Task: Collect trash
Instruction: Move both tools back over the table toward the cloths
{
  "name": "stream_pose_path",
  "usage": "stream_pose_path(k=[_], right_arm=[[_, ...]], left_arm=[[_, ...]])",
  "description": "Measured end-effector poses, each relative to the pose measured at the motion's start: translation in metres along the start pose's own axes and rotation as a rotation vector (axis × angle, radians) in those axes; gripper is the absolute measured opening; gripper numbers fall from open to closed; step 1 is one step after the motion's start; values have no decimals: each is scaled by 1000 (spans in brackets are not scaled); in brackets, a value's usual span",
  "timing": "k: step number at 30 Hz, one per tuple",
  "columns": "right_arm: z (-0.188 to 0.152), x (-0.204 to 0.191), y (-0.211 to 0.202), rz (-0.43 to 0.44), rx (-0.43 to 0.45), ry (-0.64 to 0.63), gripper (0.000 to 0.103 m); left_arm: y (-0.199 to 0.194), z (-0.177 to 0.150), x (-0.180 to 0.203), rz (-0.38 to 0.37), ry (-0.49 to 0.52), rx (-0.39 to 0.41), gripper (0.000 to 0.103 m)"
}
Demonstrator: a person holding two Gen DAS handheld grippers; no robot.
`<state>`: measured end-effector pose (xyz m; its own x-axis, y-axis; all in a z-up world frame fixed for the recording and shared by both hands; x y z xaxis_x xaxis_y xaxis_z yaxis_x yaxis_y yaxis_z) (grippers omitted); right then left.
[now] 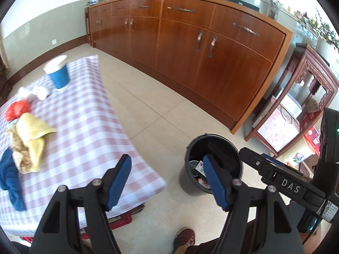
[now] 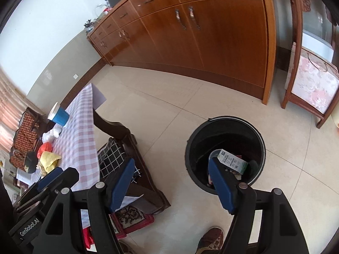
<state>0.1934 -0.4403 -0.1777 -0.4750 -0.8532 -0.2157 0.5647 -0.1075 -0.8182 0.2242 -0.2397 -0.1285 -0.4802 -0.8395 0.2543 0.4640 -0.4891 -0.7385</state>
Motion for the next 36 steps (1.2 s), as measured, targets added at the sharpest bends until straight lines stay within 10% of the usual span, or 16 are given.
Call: stream_pose_path(k=[20,36], right_arm=[[-53,-198,-31,224,40,-324,74],[-94,-290,-31,309,19,-464,74]], left_arm=[[-113,-50,-191,266,-281,140,72],[-128,-80,-249,341,-378,140,72]])
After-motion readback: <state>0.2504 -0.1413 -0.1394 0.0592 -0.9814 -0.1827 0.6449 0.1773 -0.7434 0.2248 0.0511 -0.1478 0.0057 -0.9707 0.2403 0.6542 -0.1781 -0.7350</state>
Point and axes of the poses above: each gripper's, at about its wrist camera, not at the fingertips, and y roughly the way its jaws point, x to its right, z to its top, the point moved 9 cm from there along y, roughly the way its jaws point, and after that the axes turned 9 degrees about -z, right-handed, at the moved point
